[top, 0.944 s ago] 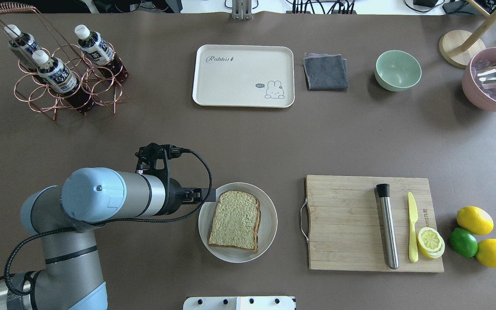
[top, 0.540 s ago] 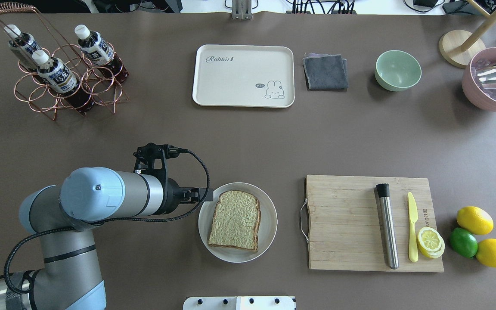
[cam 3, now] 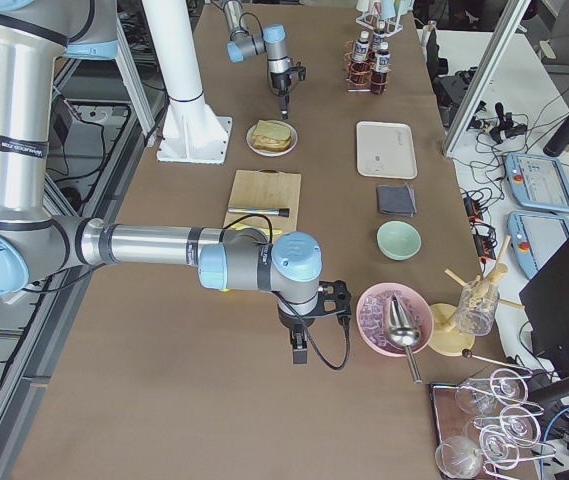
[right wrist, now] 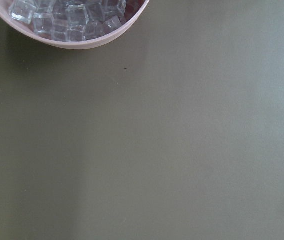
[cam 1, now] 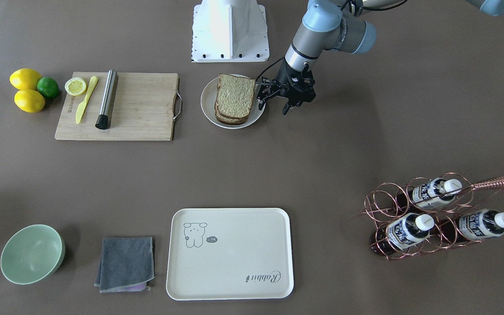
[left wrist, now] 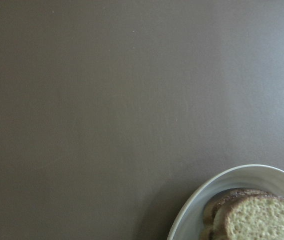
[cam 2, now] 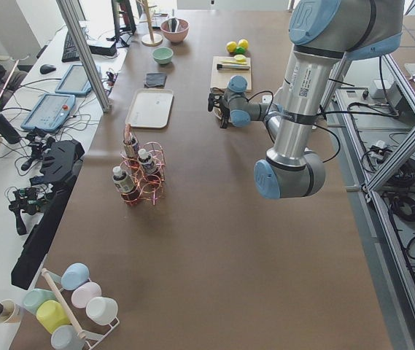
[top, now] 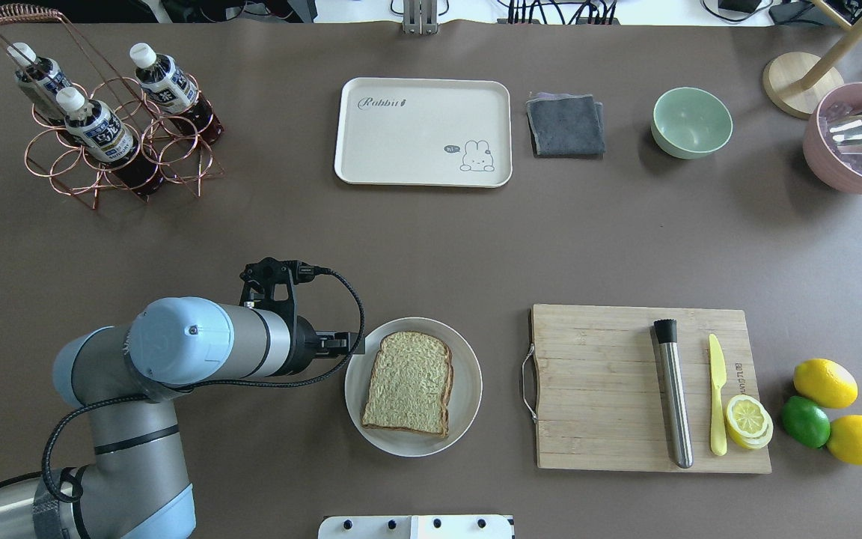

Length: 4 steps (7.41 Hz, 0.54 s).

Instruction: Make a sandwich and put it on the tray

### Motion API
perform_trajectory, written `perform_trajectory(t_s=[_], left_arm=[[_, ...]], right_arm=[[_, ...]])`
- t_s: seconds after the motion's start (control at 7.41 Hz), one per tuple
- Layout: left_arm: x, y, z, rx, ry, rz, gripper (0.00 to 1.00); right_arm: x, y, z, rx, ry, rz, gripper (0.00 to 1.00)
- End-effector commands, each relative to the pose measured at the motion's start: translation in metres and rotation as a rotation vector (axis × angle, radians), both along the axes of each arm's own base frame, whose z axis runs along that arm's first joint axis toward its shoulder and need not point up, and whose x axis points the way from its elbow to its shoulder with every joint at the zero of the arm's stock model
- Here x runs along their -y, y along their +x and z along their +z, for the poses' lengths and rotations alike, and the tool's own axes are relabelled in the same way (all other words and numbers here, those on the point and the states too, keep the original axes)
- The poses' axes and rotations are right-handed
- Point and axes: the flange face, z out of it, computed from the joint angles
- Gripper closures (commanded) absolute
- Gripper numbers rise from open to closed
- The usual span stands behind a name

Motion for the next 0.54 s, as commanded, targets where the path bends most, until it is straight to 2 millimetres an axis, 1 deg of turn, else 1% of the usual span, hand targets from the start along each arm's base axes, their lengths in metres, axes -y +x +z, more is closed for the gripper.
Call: perform_trajectory(t_s=[0.0,0.13,0.4], left_arm=[[0.004,0.015,0.019,-0.038,0.014,0.001,0.27],[0.004,0.015,0.014,-0.048,0.017,0.002,0.3],[0.002,0.012,-0.002,-0.077,0.024,0.011,0.31]], right_arm=[[0.001,0.0,0.0,0.002,0.002,-0.001,0.0],[0.001,0.0,-0.001,0.002,0.003,0.001,0.0],[0.003,0.0,-0.002,0.002,0.005,0.002,0.0]])
